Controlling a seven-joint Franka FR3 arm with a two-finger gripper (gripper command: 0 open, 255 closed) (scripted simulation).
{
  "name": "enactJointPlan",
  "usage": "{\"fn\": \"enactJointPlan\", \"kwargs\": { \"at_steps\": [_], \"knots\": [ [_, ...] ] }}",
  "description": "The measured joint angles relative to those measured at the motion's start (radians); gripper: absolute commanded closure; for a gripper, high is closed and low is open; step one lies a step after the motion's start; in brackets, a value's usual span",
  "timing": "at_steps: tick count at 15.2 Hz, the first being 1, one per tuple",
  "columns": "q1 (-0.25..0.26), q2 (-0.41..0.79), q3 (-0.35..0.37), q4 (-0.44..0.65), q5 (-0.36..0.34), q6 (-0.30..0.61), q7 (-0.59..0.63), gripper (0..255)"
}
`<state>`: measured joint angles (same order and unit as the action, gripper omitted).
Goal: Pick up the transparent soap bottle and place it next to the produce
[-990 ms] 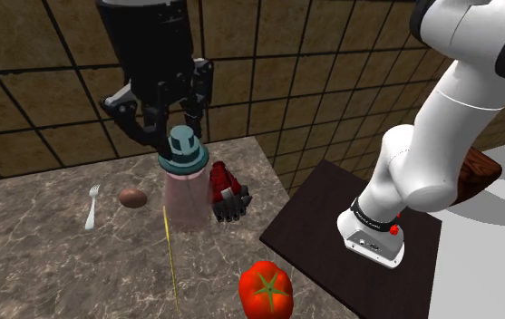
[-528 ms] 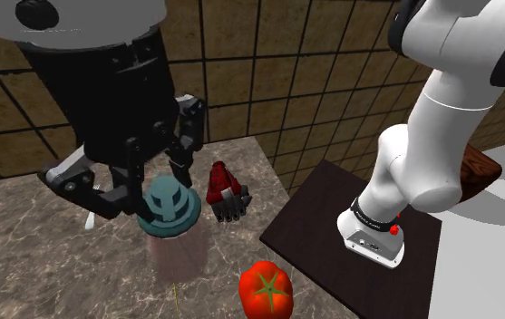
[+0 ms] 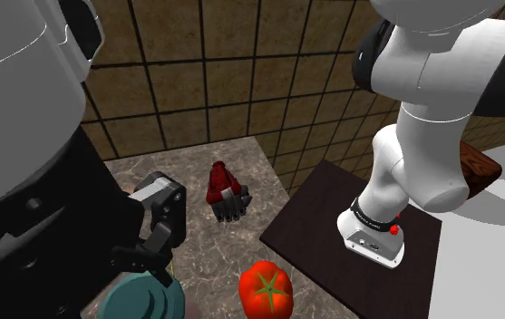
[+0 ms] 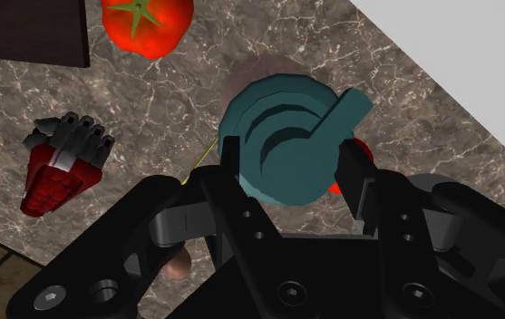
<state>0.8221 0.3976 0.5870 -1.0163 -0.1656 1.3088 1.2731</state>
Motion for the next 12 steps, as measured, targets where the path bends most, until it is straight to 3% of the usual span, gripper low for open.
{"fn": "enactJointPlan", "kwargs": {
  "at_steps": [12],
  "knots": [
    [-0.060, -0.082, 0.002, -0.275, 0.045, 0.199, -0.008, 255]
  ]
}}
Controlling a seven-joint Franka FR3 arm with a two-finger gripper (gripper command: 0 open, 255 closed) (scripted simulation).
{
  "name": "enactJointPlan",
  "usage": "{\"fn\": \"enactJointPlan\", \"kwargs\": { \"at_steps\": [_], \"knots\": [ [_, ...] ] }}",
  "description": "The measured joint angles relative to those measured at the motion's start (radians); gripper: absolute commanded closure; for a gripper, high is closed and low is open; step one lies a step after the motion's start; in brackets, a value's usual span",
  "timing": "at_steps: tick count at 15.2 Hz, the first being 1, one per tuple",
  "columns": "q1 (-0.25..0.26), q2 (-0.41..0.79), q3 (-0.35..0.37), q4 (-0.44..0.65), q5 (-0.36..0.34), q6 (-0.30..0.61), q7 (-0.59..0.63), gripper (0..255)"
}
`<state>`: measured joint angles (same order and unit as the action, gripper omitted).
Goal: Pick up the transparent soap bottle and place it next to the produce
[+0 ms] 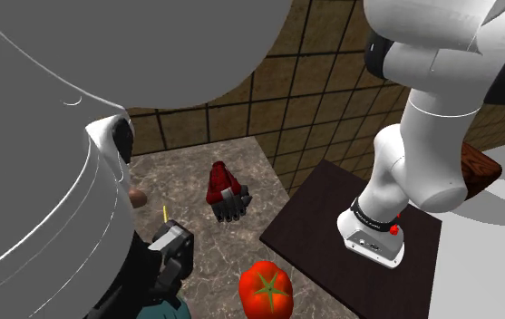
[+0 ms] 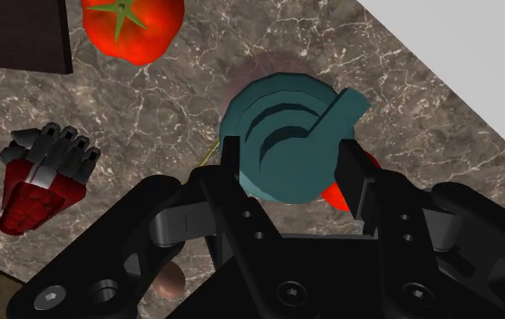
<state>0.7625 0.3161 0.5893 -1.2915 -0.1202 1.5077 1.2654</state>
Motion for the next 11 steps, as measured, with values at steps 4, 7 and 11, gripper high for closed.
{"fn": "enactJointPlan", "kwargs": {
  "at_steps": [4, 7, 11],
  "knots": [
    [-0.014, -0.020, -0.001, -0.082, 0.010, 0.064, -0.005, 255],
    [-0.021, -0.026, -0.002, -0.131, 0.014, 0.108, -0.007, 255],
    [-0.031, -0.039, -0.003, -0.202, 0.020, 0.167, -0.012, 255]
  ]
}}
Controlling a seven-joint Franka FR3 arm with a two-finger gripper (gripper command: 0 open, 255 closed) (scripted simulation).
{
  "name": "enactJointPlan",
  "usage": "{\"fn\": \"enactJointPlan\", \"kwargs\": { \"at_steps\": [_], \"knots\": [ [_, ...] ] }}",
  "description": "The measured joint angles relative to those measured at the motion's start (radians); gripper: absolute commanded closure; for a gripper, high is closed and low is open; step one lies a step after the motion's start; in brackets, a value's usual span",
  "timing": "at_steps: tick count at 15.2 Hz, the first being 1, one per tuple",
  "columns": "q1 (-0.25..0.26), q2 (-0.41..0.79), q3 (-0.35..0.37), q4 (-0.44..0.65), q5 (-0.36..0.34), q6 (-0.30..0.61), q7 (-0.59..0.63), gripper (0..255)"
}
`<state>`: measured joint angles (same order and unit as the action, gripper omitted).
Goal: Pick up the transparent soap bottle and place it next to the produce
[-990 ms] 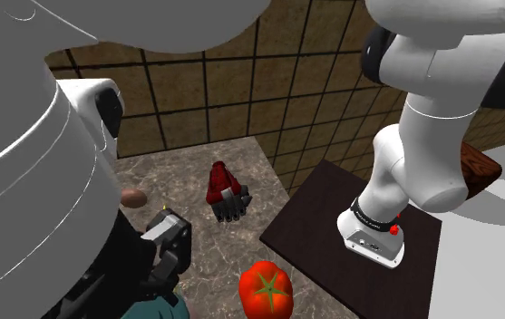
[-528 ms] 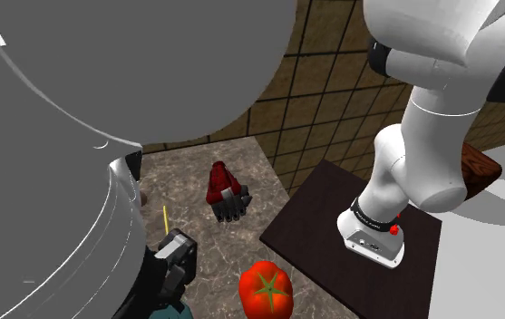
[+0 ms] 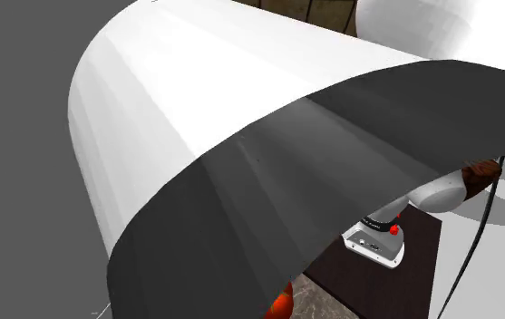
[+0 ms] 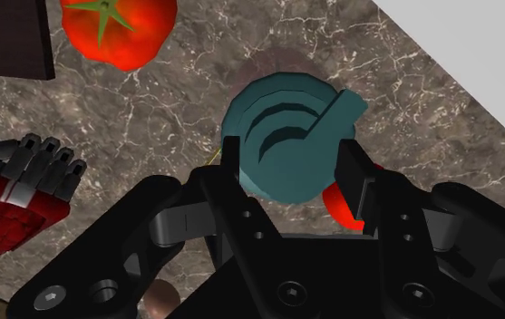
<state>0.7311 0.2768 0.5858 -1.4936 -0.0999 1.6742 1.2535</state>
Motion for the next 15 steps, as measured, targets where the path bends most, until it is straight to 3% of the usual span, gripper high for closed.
{"fn": "enactJointPlan", "kwargs": {
  "at_steps": [15],
  "knots": [
    [-0.007, 0.020, -0.008, -0.176, -0.014, 0.192, 0.006, 255]
  ]
}}
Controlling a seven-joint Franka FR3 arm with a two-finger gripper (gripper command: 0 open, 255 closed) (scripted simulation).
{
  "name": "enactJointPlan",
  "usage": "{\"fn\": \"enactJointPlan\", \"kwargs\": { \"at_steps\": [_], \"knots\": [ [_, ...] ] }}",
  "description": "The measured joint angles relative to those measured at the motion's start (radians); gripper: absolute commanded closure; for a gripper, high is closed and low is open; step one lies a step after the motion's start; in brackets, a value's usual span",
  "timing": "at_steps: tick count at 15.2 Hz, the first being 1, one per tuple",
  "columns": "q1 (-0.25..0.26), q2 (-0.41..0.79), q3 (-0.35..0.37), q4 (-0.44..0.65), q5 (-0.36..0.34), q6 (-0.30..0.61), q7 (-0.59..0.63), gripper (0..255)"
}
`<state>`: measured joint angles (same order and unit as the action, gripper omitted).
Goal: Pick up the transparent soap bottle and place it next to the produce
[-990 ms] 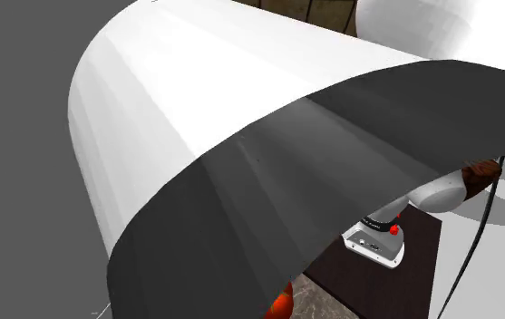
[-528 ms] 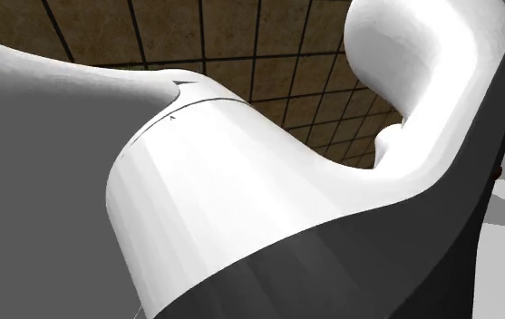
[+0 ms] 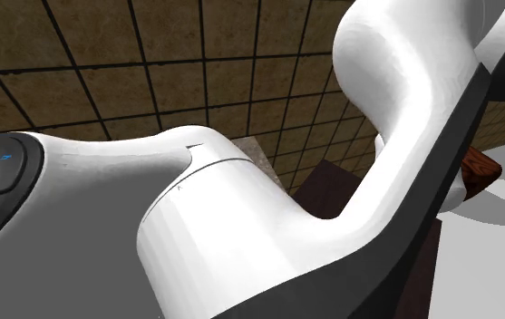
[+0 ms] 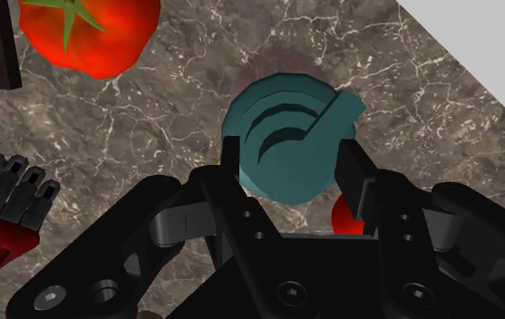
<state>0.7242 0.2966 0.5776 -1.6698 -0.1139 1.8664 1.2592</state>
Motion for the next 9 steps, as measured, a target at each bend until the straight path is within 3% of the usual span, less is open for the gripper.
{"fn": "enactJointPlan", "kwargs": {
  "at_steps": [9],
  "knots": [
    [0.006, 0.040, -0.010, -0.073, -0.025, 0.107, 0.013, 255]
  ]
}}
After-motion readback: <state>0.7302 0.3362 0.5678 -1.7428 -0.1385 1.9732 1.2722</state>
